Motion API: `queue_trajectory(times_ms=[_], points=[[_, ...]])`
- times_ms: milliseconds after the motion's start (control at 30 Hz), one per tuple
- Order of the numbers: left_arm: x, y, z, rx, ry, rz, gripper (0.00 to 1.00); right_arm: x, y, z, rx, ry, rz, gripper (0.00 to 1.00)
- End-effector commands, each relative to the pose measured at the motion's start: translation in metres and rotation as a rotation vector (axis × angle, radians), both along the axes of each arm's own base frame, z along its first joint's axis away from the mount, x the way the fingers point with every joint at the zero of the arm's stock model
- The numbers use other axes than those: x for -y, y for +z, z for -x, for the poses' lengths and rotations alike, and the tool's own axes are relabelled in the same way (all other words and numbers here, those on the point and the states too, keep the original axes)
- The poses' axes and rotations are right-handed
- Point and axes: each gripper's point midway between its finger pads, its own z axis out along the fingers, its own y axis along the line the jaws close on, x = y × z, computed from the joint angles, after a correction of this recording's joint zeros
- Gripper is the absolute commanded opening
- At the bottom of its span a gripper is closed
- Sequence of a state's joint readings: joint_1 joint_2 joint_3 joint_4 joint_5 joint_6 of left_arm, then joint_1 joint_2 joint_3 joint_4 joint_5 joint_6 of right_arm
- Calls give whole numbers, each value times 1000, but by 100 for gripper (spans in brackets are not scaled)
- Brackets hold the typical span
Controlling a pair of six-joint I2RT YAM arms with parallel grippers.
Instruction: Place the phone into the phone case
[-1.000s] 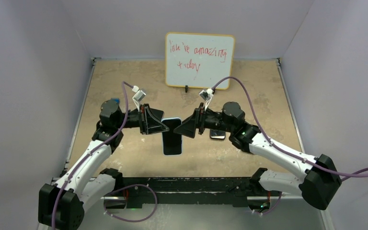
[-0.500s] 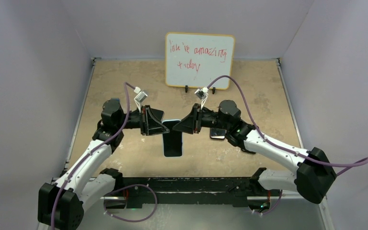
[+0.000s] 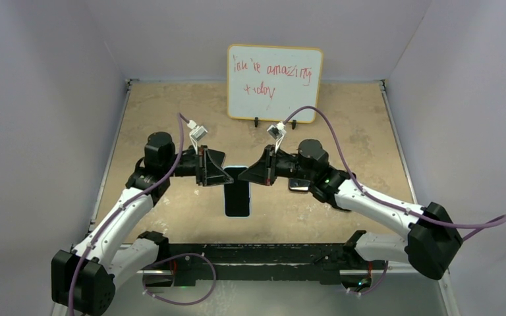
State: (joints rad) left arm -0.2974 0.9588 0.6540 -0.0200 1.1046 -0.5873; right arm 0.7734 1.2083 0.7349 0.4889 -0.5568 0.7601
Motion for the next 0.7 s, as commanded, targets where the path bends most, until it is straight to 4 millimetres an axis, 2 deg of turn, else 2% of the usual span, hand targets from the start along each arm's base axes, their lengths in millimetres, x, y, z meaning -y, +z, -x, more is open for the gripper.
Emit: queue_trajectory(times_ms=[0,33,100,167,400,500,667], points=[[-8,-2,-24,70,135,-94,36,6,4,-32,22,-171,29,0],[-11,-4,-28,78,162,-116,45,9,-2,-38,15,-195,58,0],[-15,-4,-33,98,195,-148,75,13,-16,-48,0,-225,100,0],[-19,-8,-37,115,224,-183,82,19,-30,-59,-25,-249,129,0],[-36,-27,-46,154,314,-302,87,35,-74,-99,-87,-298,247,0],[-42,-36,-48,149,351,-330,87,42,-88,-118,-130,-299,273,0],[-45,-38,-51,150,370,-348,87,46,-103,-141,-182,-288,289,0]])
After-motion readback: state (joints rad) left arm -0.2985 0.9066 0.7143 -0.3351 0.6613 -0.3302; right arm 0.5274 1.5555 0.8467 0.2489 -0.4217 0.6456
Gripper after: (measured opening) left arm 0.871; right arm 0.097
